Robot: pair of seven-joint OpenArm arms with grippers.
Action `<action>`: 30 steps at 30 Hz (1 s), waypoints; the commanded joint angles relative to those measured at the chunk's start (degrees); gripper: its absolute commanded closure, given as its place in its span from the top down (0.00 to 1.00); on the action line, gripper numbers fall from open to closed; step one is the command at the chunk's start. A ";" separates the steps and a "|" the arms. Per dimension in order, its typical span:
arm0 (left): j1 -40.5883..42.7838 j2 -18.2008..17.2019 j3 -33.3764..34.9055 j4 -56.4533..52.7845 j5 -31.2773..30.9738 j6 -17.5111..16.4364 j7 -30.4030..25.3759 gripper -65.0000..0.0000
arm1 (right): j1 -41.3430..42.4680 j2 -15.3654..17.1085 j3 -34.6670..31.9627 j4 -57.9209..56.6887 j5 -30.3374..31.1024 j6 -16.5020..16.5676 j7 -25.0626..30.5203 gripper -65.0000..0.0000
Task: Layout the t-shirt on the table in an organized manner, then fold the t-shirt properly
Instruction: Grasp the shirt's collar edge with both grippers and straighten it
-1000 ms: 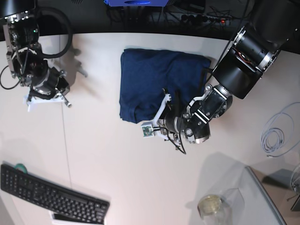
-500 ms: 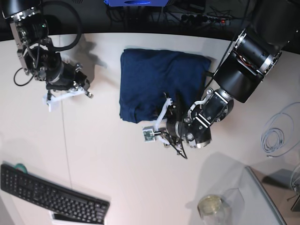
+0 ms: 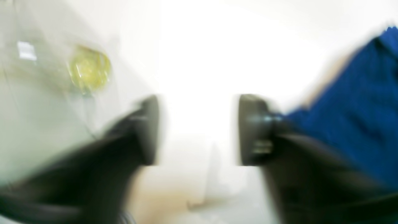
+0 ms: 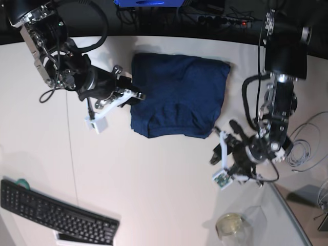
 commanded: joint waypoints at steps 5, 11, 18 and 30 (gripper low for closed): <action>13.76 0.44 -6.88 12.04 -0.61 -0.43 -0.86 0.00 | 4.22 0.18 -7.43 1.94 0.59 0.52 -0.06 0.00; 24.40 2.55 -7.93 12.66 -0.70 -0.43 -1.12 0.00 | 8.52 -0.18 -15.61 -3.51 -0.73 0.52 0.20 0.00; 27.83 3.96 -7.32 3.16 -0.44 -0.43 -6.22 0.00 | 7.91 -3.43 -18.16 -11.07 -8.55 0.61 0.20 0.00; 29.68 3.87 -11.62 3.86 -0.35 -0.43 -9.48 0.00 | 6.41 -3.78 -18.07 -13.09 -12.42 0.61 0.20 0.00</action>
